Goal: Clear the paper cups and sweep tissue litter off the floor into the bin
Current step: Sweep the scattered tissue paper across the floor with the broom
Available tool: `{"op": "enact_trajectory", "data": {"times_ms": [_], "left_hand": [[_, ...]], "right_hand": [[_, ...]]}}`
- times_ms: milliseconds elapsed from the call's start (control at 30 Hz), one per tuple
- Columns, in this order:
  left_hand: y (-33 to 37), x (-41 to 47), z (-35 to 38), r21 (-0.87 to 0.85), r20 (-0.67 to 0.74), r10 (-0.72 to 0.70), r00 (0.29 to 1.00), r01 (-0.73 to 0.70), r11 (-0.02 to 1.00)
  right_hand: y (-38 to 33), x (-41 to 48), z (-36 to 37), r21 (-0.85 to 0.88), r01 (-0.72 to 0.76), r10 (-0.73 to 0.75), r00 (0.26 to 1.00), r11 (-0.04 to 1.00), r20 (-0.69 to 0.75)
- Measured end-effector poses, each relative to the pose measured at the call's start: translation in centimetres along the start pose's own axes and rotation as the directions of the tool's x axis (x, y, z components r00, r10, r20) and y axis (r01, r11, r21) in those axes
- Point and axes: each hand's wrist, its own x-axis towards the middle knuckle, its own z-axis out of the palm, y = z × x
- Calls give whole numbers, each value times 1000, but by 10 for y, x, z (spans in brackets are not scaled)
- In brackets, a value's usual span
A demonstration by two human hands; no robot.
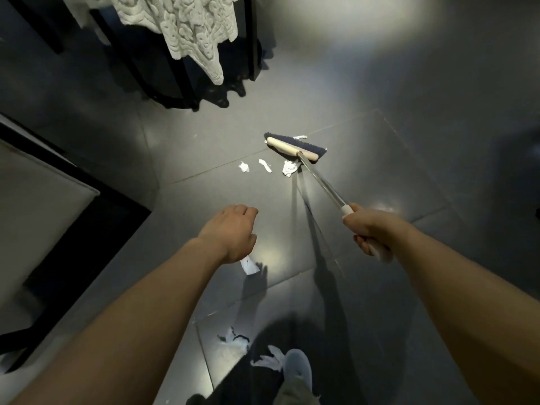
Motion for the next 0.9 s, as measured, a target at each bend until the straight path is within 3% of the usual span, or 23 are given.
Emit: {"op": "enact_trajectory", "data": {"times_ms": [467, 667, 900], "left_hand": [[-80, -80, 37, 117, 4, 97, 995, -97, 988], [-80, -123, 67, 138, 29, 149, 988, -152, 979], [-72, -136, 66, 125, -29, 137, 990, -132, 983]], "right_hand": [[57, -95, 150, 118, -34, 36, 999, 992, -10], [85, -150, 208, 194, 111, -84, 986, 975, -144], [96, -153, 202, 259, 222, -145, 947, 940, -287]]}}
